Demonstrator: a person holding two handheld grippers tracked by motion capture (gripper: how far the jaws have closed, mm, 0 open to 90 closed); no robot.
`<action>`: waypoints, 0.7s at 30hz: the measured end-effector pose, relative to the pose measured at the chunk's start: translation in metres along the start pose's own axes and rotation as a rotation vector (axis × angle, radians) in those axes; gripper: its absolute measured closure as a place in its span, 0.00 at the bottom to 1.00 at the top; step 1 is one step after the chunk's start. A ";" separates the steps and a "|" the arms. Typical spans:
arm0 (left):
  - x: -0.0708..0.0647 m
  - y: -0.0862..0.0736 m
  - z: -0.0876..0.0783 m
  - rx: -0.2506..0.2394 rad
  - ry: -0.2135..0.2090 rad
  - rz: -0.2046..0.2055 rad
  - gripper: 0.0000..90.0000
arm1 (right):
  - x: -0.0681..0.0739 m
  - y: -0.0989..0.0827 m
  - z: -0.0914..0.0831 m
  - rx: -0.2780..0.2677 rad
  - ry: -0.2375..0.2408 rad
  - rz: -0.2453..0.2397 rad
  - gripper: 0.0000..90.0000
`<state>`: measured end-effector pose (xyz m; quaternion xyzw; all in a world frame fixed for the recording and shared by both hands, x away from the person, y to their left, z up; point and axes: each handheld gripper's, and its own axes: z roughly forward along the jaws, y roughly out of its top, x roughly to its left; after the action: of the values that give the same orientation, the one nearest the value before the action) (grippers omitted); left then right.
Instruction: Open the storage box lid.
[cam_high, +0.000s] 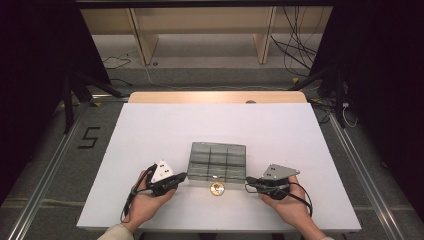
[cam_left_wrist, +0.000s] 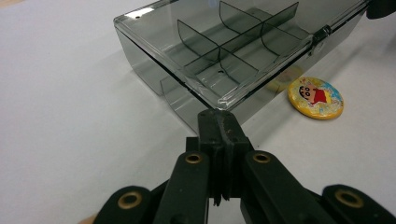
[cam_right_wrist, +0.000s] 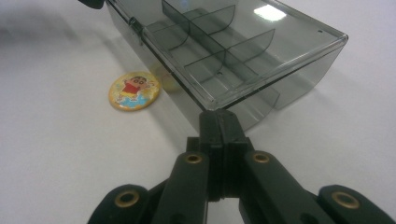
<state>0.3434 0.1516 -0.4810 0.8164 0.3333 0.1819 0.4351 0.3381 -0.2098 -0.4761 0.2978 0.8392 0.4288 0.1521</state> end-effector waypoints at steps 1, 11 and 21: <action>0.000 0.000 0.000 -0.002 -0.001 0.002 0.99 | 0.000 0.000 0.000 0.000 0.000 -0.001 1.00; -0.002 0.003 -0.002 -0.029 -0.006 0.009 0.99 | 0.001 0.002 -0.001 -0.018 0.000 -0.007 1.00; -0.002 0.007 -0.004 -0.076 0.006 -0.001 0.99 | 0.001 0.008 -0.004 -0.056 -0.012 -0.005 1.00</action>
<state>0.3424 0.1501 -0.4730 0.7985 0.3279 0.1965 0.4651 0.3383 -0.2085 -0.4676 0.2940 0.8266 0.4502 0.1663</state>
